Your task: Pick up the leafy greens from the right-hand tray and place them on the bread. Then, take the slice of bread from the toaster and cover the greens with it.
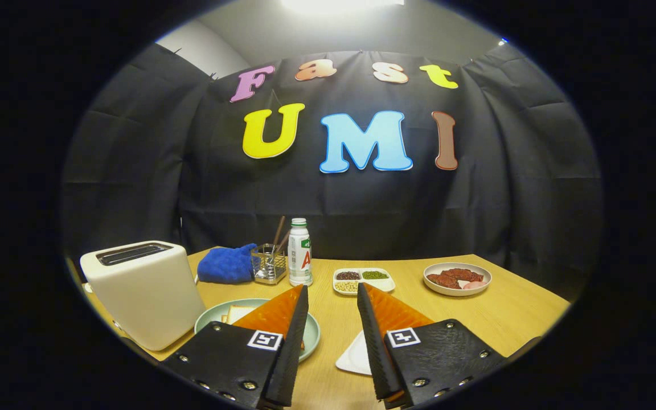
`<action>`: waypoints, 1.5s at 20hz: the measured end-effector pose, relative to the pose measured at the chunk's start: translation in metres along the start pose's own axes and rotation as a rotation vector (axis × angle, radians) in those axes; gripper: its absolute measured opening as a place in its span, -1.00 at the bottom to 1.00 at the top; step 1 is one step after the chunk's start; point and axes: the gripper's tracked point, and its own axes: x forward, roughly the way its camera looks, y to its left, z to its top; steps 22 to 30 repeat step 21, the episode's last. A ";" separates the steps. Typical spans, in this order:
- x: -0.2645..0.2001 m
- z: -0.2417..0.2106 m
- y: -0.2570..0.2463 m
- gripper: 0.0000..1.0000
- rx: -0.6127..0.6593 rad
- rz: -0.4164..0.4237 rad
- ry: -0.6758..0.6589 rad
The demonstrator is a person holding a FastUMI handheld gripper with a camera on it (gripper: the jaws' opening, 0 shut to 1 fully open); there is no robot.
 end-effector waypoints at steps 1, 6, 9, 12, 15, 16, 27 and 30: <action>-0.002 0.003 -0.009 0.05 0.006 0.001 -0.010; -0.002 0.008 -0.074 0.05 0.009 0.009 -0.021; -0.004 0.010 -0.114 0.04 0.013 -0.014 -0.055; -0.007 0.013 -0.157 0.04 -0.006 -0.045 -0.084; -0.012 0.012 -0.200 0.05 -0.033 -0.062 -0.084; -0.015 0.011 -0.212 0.04 -0.034 -0.057 -0.083; -0.028 0.016 -0.296 0.04 -0.056 -0.077 -0.141; -0.028 0.016 -0.296 0.04 -0.056 -0.077 -0.141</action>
